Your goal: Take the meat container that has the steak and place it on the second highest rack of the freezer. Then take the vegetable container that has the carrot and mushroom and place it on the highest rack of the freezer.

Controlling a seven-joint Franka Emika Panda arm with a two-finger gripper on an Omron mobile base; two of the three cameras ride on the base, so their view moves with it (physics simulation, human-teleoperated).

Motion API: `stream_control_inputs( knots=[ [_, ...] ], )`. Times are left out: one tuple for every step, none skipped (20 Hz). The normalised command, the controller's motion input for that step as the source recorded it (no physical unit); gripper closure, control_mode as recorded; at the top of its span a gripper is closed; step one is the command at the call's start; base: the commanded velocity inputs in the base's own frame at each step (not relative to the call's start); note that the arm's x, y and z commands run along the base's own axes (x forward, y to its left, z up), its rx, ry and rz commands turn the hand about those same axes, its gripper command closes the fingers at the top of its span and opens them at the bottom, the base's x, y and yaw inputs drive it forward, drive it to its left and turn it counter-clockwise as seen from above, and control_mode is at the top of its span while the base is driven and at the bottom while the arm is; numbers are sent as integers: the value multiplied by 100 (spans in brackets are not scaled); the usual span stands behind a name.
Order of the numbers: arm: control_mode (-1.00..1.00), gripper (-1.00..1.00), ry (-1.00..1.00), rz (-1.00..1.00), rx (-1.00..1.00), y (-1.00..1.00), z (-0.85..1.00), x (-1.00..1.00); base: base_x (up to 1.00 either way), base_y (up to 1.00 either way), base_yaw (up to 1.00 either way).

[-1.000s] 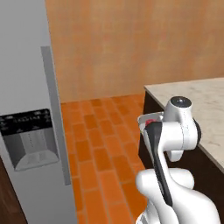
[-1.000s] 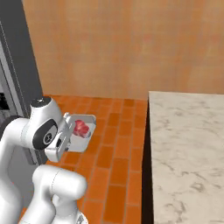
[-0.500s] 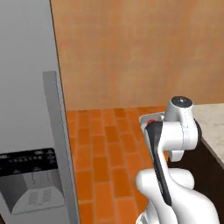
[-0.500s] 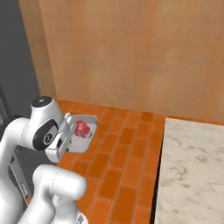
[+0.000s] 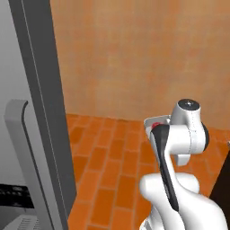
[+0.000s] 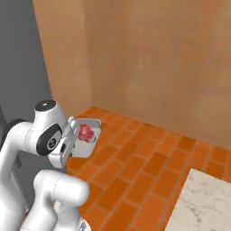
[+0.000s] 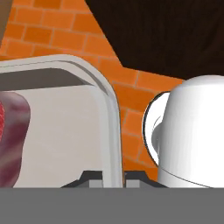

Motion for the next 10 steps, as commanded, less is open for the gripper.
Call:
stream_control_inputs(
  knots=[
    [100, 100, 0, 0, 0, 0, 0, 0, 100, -48, 54],
    [100, 100, 0, 0, 0, 0, 0, 0, 100, -48, 60],
    [100, 100, 0, 0, 0, 0, 0, 0, 100, -46, 63],
    [100, 100, 0, 0, 0, 0, 0, 0, 100, -47, 65],
    [100, 100, 0, 0, 0, 0, 0, 0, 100, -49, 65],
    [100, 100, 0, 0, 0, 0, 0, 0, 100, -56, 60],
    [100, 100, 0, 0, 0, 0, 0, 0, 100, -71, 48],
    [100, 100, 0, 0, 0, 0, 0, 0, 100, -74, 46],
    [100, 100, 0, 0, 0, 0, 0, 0, 100, -72, 49],
    [100, 100, 0, 0, 0, 0, 0, 0, 100, -77, 52]
  ],
)
